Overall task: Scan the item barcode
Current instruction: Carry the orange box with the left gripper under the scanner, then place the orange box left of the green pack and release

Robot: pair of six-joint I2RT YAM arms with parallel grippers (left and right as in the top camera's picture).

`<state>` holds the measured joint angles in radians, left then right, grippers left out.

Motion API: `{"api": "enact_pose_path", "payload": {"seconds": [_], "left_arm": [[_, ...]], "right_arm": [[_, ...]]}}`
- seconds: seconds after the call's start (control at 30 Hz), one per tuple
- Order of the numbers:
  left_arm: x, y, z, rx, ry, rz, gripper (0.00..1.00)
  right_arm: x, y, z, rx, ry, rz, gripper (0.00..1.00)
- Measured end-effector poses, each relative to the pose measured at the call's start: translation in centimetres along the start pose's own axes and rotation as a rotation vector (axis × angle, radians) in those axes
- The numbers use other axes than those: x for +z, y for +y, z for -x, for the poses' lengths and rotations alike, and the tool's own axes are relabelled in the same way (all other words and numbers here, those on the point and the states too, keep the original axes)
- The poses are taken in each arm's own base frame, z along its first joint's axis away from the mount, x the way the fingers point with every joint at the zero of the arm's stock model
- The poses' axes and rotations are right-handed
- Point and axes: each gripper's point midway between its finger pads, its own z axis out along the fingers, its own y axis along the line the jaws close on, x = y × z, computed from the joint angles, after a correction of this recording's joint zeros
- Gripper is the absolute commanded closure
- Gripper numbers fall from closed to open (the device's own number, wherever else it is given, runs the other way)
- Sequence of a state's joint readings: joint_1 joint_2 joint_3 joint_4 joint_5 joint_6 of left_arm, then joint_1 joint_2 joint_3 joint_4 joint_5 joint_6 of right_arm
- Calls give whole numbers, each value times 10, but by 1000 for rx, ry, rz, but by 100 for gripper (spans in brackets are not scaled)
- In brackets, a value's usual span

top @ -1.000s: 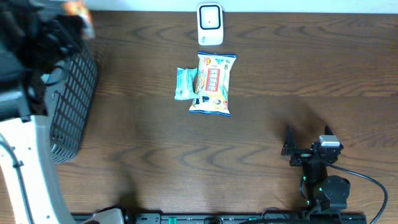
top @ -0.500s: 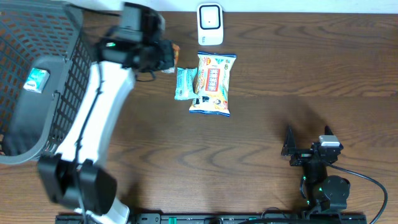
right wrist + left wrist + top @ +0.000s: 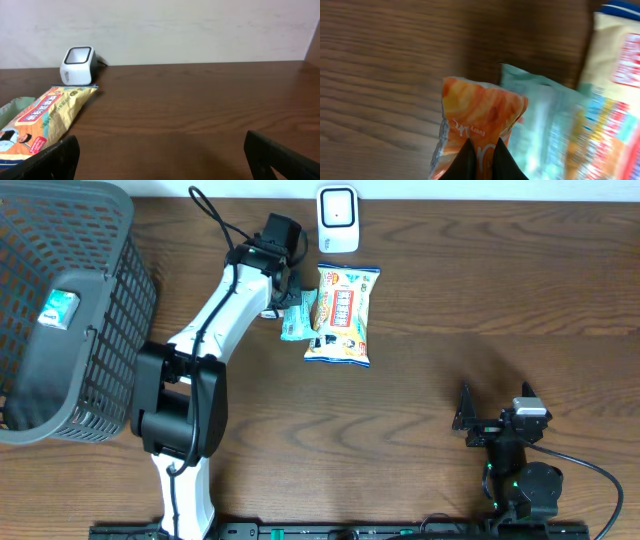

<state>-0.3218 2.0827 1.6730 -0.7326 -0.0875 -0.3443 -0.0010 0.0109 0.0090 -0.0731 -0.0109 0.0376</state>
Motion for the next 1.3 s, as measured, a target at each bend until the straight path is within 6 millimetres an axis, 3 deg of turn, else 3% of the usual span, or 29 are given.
{"api": "enact_pose_path", "payload": {"seconds": [0.37,0.6,0.7,0.83,0.87,1.17,1.2,1.3], "left_arm": [[5,13,2,-7,-22,74,93],[23,20,-26,-58,40,94,92],[24,13,-26,-70,45,55,92],[24,3,-28,-83,64,-1,64],[24,2,-28,-94,67,-8,49],[18,-1,-29,-39,84,-27,44],[10,-3,-22,-26,62,-38,41],[-37,-4,11,1,-71,-73,32]], "right_arm": [[0,0,0,0,0,0,1],[0,0,0,0,0,0,1],[0,0,0,0,0,0,1],[0,0,0,0,0,0,1],[0,0,0,0,0,0,1],[0,0,0,0,0,0,1],[0,0,0,0,0,0,1],[0,0,0,0,0,0,1]]}}
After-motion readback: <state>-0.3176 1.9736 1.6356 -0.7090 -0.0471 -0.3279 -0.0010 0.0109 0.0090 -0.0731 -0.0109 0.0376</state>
